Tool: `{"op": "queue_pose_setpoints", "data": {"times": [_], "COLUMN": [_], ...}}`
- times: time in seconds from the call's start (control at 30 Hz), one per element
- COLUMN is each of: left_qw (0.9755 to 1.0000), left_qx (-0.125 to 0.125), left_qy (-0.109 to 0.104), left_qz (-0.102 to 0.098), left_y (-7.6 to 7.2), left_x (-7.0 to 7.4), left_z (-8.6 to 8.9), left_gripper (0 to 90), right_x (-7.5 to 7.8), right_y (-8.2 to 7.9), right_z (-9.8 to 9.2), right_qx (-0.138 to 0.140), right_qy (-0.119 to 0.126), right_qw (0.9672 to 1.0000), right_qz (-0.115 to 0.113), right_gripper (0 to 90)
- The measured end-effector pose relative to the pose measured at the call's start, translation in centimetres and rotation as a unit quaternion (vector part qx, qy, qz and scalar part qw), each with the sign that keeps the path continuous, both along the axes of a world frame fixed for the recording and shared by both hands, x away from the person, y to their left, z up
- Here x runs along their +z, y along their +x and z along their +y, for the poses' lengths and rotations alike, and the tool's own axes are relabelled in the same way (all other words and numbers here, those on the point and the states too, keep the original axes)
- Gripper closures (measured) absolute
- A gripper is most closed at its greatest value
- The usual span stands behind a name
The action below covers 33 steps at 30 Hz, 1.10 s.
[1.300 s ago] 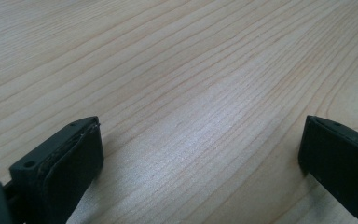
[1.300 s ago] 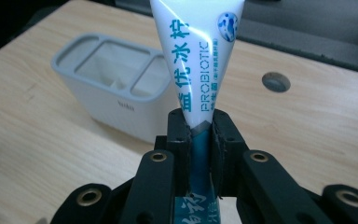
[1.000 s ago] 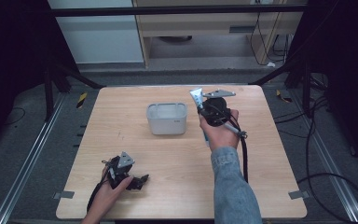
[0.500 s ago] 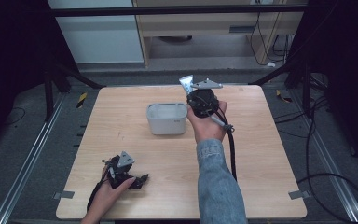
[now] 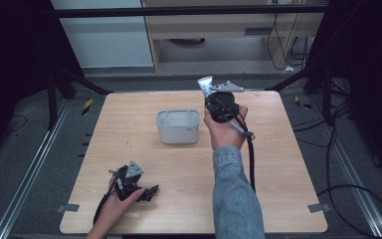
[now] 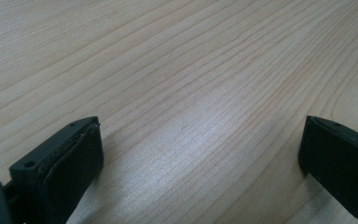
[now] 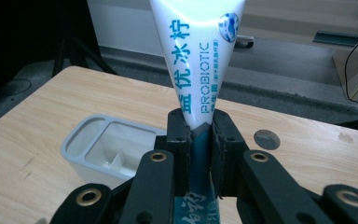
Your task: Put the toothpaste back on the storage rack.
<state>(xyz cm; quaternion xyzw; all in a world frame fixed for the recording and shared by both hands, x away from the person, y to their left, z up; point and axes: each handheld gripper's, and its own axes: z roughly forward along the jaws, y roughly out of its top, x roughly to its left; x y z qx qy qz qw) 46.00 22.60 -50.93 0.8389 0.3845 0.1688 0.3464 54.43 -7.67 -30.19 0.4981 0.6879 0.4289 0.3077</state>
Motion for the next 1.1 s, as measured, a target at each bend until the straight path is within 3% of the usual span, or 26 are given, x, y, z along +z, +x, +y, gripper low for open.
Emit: {"op": "queue_pose_setpoints", "data": {"times": [0.23, 0.4, 0.63, 0.87, 1.1], "left_qw": [1.0000, 1.0000, 1.0000, 1.0000, 1.0000], "left_qx": [0.001, 0.002, 0.002, 0.002, 0.001], "left_qy": [0.000, 0.000, 0.000, 0.000, 0.000], "left_qz": [0.000, 0.000, 0.001, 0.000, 0.000], "left_y": [0.0, 0.0, 0.0, 0.0, 0.0], "left_x": [0.0, 0.0, 0.0, 0.0, 0.0], "left_z": [0.0, 0.0, 0.0, 0.0, 0.0], "left_gripper": [0.0, 0.0, 0.0, 0.0, 0.0], "right_x": [0.2, 0.8, 1.5, 1.5, 1.0], "right_y": [0.3, 0.8, 1.3, 1.8, 2.7], "right_z": [0.8, 2.0, 2.7, 3.4, 4.1], "right_qx": [-0.001, 0.000, 0.003, 0.006, 0.003], "right_qy": [0.004, 0.004, 0.014, 0.023, 0.033], "right_qw": [0.9999, 0.9990, 0.9978, 0.9969, 0.9970], "right_qz": [-0.016, -0.044, -0.065, -0.076, -0.071], "right_gripper": [79.8, 79.7, 79.7, 79.6, 79.6]}}
